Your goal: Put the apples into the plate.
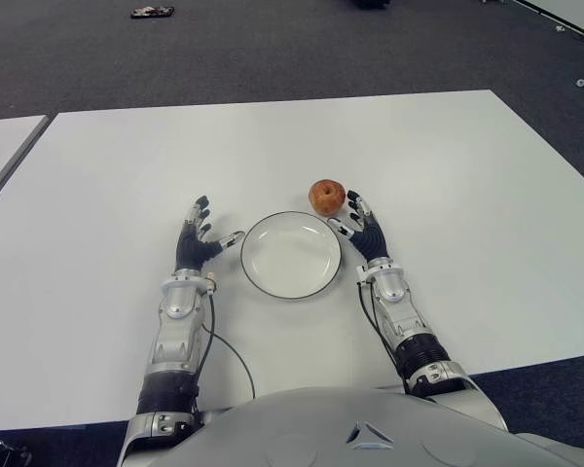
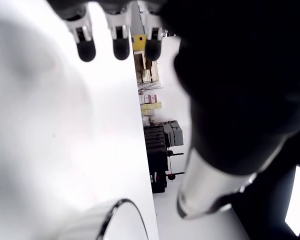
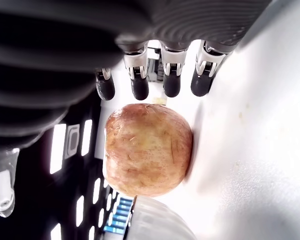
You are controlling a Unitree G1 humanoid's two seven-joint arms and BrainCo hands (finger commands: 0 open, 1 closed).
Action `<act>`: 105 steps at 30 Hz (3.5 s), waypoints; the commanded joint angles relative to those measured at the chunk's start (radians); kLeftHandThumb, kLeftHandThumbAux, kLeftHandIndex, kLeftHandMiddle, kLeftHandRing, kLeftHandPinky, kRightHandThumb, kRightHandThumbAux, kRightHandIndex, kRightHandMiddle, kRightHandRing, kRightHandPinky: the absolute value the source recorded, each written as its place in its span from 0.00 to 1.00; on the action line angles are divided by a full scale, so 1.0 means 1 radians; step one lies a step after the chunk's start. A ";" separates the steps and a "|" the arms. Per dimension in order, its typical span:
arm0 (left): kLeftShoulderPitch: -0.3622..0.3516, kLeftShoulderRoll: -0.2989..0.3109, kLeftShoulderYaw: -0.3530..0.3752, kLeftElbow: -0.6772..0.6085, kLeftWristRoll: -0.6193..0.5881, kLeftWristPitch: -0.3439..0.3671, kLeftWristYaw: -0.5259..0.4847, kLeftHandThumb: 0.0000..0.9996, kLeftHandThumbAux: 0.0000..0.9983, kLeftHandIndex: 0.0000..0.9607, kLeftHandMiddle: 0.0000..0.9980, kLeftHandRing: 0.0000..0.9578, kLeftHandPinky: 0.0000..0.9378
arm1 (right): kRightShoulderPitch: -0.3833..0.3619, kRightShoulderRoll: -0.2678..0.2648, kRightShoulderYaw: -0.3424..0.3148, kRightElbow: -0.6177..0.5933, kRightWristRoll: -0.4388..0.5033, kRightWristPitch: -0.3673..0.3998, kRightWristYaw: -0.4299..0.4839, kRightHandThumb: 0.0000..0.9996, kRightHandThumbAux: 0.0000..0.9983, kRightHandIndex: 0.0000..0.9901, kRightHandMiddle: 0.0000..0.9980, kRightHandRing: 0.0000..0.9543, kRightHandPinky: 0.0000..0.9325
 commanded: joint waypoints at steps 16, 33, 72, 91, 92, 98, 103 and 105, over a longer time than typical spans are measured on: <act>-0.002 -0.008 -0.006 -0.013 0.009 0.013 0.015 0.00 0.18 0.00 0.00 0.00 0.00 | -0.044 -0.030 -0.023 -0.052 -0.049 0.044 -0.081 0.12 0.49 0.00 0.00 0.00 0.01; -0.025 -0.022 -0.016 -0.005 0.000 0.017 0.010 0.00 0.19 0.00 0.00 0.00 0.00 | -0.403 -0.045 -0.051 0.121 -0.065 0.007 -0.152 0.15 0.45 0.00 0.00 0.00 0.00; -0.031 -0.023 -0.053 0.025 0.026 -0.031 0.033 0.00 0.20 0.00 0.00 0.00 0.00 | -0.763 0.013 0.208 0.604 -0.333 -0.009 -0.258 0.12 0.40 0.00 0.00 0.00 0.00; -0.023 -0.030 -0.047 -0.010 0.039 0.007 0.056 0.00 0.20 0.00 0.00 0.00 0.00 | -0.711 -0.021 0.319 0.654 -0.433 0.052 -0.338 0.09 0.41 0.00 0.00 0.00 0.00; -0.022 -0.031 -0.047 -0.012 0.039 0.009 0.057 0.00 0.20 0.00 0.00 0.00 0.00 | -0.709 -0.023 0.328 0.659 -0.441 0.059 -0.340 0.09 0.41 0.00 0.00 0.00 0.00; -0.021 -0.034 -0.042 -0.022 0.036 0.025 0.061 0.00 0.20 0.00 0.00 0.00 0.00 | -0.702 -0.035 0.370 0.681 -0.479 0.107 -0.359 0.09 0.41 0.00 0.00 0.00 0.00; -0.012 -0.030 -0.041 -0.034 0.032 0.026 0.057 0.00 0.21 0.00 0.00 0.00 0.00 | -0.699 -0.050 0.405 0.694 -0.516 0.161 -0.390 0.09 0.41 0.00 0.00 0.00 0.00; -0.009 -0.029 -0.040 -0.038 0.029 0.025 0.054 0.00 0.21 0.00 0.00 0.00 0.00 | -0.698 -0.058 0.410 0.698 -0.523 0.174 -0.400 0.09 0.41 0.00 0.00 0.00 0.00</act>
